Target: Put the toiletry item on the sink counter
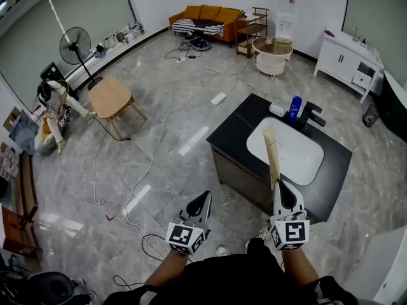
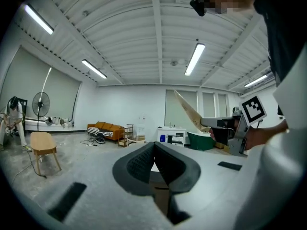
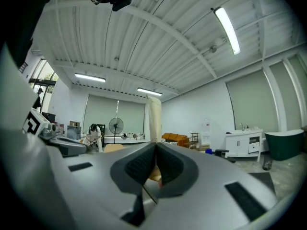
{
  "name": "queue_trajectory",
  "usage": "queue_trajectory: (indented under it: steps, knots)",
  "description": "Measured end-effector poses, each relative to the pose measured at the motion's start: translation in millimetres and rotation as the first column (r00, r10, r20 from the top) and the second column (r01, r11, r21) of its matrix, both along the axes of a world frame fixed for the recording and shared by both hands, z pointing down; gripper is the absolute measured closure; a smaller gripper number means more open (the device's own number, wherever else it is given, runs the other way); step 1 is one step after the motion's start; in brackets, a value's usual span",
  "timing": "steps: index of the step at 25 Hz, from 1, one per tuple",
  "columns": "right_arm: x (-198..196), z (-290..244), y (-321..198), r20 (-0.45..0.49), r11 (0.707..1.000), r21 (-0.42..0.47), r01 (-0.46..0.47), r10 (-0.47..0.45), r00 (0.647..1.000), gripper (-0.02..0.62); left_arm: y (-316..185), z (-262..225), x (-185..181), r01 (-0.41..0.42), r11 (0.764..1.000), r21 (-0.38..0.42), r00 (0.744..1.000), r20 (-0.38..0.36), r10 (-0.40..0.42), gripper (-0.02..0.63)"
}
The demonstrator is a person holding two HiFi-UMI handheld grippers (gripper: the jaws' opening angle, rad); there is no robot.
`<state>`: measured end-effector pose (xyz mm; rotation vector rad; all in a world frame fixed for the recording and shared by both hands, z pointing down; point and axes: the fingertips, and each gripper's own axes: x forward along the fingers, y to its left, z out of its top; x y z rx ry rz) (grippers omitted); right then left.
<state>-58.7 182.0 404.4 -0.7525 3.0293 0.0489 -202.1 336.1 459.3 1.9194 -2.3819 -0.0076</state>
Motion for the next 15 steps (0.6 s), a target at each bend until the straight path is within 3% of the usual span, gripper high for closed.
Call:
queue_trajectory:
  steps: [15]
  knots:
    - [50.9, 5.6, -136.3, 0.006, 0.982, -0.038, -0.184, 0.184, 0.983, 0.588, -156.6, 11.5, 29.3, -0.155, 0.988, -0.025, 0.988, -0.005, 0.154, 0.597]
